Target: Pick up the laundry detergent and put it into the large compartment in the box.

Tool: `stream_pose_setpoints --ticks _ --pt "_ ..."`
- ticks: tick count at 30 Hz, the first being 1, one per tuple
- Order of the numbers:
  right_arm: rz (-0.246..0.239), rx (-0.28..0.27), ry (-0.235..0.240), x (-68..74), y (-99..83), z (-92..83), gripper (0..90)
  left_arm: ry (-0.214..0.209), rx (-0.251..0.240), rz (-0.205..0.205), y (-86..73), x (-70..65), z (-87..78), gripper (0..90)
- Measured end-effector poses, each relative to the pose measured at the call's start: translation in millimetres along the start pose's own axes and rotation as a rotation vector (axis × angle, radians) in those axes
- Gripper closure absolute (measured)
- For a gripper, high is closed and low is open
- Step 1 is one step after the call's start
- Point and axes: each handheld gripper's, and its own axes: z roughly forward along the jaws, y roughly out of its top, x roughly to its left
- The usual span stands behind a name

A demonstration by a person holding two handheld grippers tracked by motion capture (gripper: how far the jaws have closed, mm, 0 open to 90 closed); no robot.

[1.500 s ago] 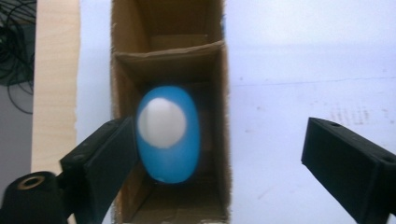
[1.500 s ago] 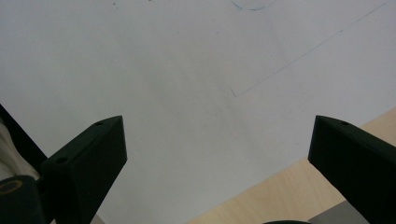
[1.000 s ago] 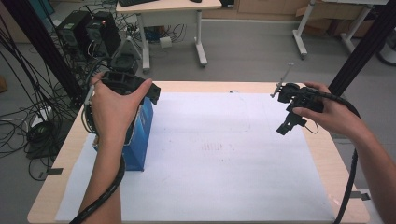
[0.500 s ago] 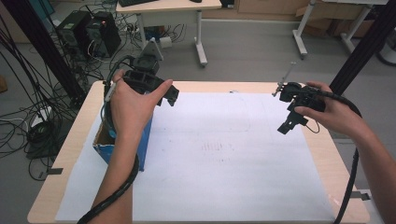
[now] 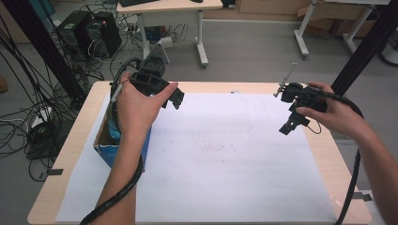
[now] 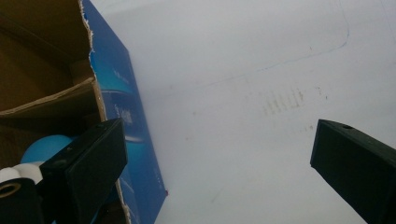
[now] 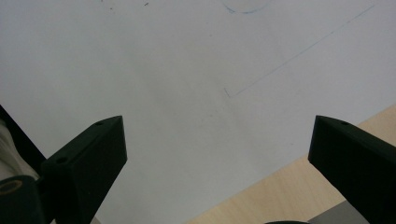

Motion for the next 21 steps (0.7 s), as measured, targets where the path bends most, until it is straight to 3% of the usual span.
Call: stream_pose_setpoints --ticks 21 --pt "0.006 -0.004 -0.008 3.6 -1.0 -2.3 4.5 -0.003 0.008 -0.008 -5.6 6.8 3.8 4.2"
